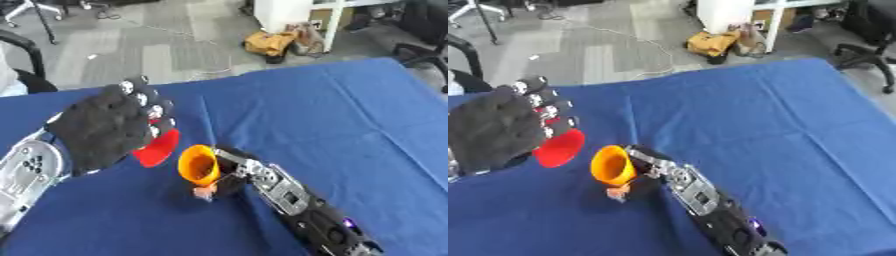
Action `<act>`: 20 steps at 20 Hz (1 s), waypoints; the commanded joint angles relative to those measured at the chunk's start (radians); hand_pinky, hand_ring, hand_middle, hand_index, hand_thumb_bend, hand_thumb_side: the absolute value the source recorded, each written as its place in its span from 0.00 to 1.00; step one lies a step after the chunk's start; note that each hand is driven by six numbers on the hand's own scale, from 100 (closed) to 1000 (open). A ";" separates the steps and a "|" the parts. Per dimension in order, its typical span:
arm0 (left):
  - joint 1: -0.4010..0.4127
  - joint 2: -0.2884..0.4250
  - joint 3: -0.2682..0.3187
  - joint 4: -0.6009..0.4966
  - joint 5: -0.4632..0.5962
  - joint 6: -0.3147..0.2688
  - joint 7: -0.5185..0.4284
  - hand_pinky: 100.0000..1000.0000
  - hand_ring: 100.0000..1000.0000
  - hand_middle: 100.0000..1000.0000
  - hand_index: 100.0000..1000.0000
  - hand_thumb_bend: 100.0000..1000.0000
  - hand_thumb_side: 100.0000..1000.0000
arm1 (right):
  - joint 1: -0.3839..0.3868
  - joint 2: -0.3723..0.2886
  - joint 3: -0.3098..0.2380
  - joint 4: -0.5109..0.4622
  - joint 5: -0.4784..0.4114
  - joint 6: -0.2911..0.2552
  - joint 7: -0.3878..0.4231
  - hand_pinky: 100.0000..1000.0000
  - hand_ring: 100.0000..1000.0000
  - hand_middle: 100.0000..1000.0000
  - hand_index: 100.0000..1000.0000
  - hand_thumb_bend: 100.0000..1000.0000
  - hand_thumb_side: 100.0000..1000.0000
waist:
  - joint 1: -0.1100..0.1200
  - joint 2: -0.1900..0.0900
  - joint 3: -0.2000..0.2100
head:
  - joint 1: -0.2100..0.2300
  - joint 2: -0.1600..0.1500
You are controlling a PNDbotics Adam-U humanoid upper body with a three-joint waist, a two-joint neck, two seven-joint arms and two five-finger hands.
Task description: Pour the contents of one cup into another cup.
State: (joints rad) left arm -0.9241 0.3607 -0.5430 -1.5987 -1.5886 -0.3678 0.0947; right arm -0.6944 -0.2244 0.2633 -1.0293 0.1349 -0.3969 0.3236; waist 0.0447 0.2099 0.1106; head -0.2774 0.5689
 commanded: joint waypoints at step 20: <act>0.000 0.038 0.061 -0.023 0.063 0.054 -0.027 0.46 0.13 0.15 0.53 0.18 0.00 | -0.026 -0.082 -0.078 -0.030 0.200 -0.132 -0.193 0.91 0.97 0.95 0.87 0.34 0.24 | -0.007 -0.030 -0.006 | 0.003 0.000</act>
State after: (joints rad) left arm -0.9124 0.3736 -0.5023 -1.6011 -1.5326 -0.3224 0.0684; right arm -0.6965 -0.2784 0.1972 -1.0311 0.3279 -0.5176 0.1318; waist 0.0405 0.2006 0.1043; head -0.2746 0.5692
